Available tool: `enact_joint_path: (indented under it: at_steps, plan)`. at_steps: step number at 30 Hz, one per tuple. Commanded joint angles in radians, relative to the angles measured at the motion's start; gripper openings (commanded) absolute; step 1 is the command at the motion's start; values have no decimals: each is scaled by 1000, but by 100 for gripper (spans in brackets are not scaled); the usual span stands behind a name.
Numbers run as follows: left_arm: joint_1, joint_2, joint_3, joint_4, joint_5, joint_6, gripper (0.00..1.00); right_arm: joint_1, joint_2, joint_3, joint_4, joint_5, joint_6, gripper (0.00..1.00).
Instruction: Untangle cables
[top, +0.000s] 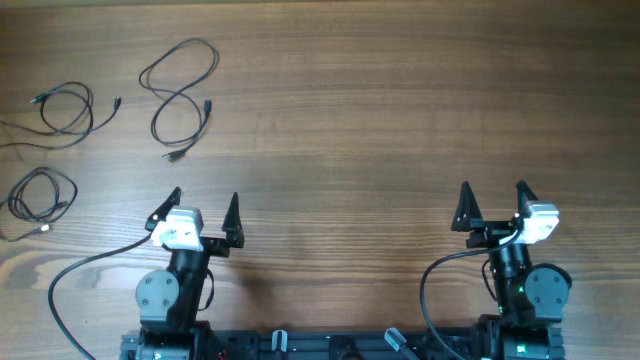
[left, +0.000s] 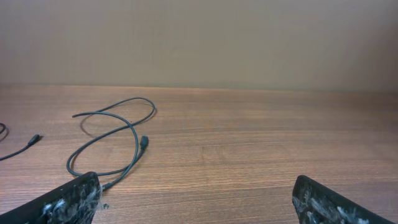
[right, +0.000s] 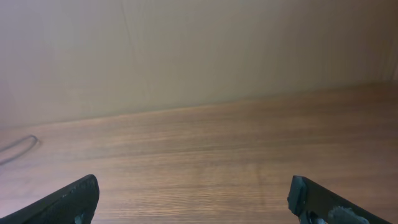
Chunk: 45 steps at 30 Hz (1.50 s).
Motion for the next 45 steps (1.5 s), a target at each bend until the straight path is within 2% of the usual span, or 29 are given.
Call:
enact_joint_path:
  at_steps: [1, 29, 33, 45]
  plan:
    - [6, -9, -9, 0, 5, 16, 100, 4, -14, -1, 1, 22, -148, 100]
    - [6, -9, -9, 0, 5, 16, 100, 4, -10, -1, 5, 25, -161, 100]
    - [78, -9, -9, 0, 5, 16, 100, 4, -10, -1, 6, 25, -161, 100]
    - [77, -9, -9, 0, 5, 16, 100, 4, -10, -1, 6, 25, -161, 100]
